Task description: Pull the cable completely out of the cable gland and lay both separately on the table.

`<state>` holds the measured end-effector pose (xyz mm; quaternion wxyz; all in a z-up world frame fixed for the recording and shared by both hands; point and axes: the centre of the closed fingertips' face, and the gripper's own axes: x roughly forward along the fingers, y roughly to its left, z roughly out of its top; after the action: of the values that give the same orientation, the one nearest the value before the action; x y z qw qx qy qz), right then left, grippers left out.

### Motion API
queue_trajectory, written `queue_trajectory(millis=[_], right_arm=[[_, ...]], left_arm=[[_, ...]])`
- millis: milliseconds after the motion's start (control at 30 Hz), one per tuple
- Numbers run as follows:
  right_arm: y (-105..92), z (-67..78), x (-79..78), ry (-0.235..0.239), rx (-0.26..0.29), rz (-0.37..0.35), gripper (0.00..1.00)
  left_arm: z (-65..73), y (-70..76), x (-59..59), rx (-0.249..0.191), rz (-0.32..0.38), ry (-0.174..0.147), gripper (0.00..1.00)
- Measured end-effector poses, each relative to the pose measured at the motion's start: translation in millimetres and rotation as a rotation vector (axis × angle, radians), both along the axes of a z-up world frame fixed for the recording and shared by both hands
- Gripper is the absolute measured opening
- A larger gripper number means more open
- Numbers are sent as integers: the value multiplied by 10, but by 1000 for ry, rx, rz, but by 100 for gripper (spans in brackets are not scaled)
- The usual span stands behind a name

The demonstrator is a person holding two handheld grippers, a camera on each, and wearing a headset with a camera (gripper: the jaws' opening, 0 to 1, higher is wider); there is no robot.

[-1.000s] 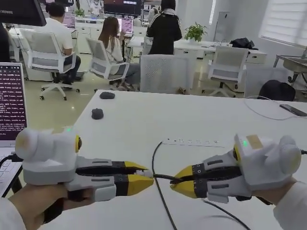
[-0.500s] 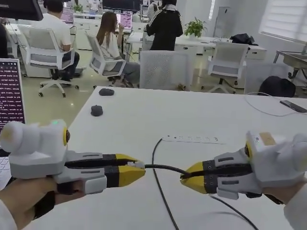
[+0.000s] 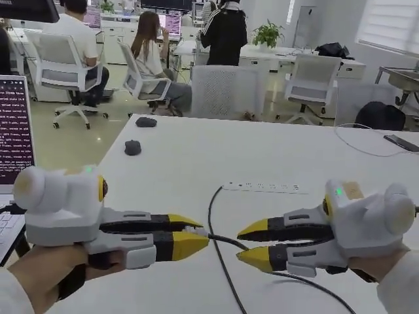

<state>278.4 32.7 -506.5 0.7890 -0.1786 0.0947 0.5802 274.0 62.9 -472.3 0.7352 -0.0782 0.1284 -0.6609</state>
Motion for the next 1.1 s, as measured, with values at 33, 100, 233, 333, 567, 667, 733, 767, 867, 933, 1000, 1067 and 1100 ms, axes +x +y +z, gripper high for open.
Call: queue_trajectory(millis=[33, 100, 233, 333, 567, 667, 733, 767, 867, 933, 1000, 1067, 1100], right_arm=[[38, 29, -6, -7, 6, 10, 17], [115, 41, -31, -13, 10, 35, 17], [195, 4, -49, -17, 0, 57, 8], [214, -10, -58, -8, 4, 68, 5], [251, -29, -99, -4, 0, 97, 4], [257, -67, -99, -3, -11, 106, 3], [242, -125, -89, -1, -27, 106, 3], [231, -145, -85, 3, -31, 105, 3], [180, -215, -66, 16, -36, 95, 3], [143, -266, -49, 25, -44, 87, 3], [107, -318, -34, 32, -51, 77, 3], [67, -370, -11, 43, -54, 65, 3], [61, -380, -6, 44, -54, 63, 3]], left_arm=[[2, -2, -9, -3, -2, 2, 15], [2, -7, -21, -8, -3, 6, 15], [-7, -2, -31, -12, 2, 10, 15], [-12, 26, -40, -16, 9, 13, 16], [-30, 58, -50, -20, 16, 18, 16], [-40, 69, -45, -19, 23, 18, 16], [-47, 97, -32, -20, 31, 20, 16], [-48, 114, -27, -21, 34, 21, 16], [-50, 162, -17, -24, 45, 24, 16], [-54, 222, -2, -25, 60, 28, 16], [-61, 260, 8, -26, 70, 29, 16], [-72, 294, 20, -27, 81, 33, 16], [-79, 306, 24, -27, 85, 34, 16]])
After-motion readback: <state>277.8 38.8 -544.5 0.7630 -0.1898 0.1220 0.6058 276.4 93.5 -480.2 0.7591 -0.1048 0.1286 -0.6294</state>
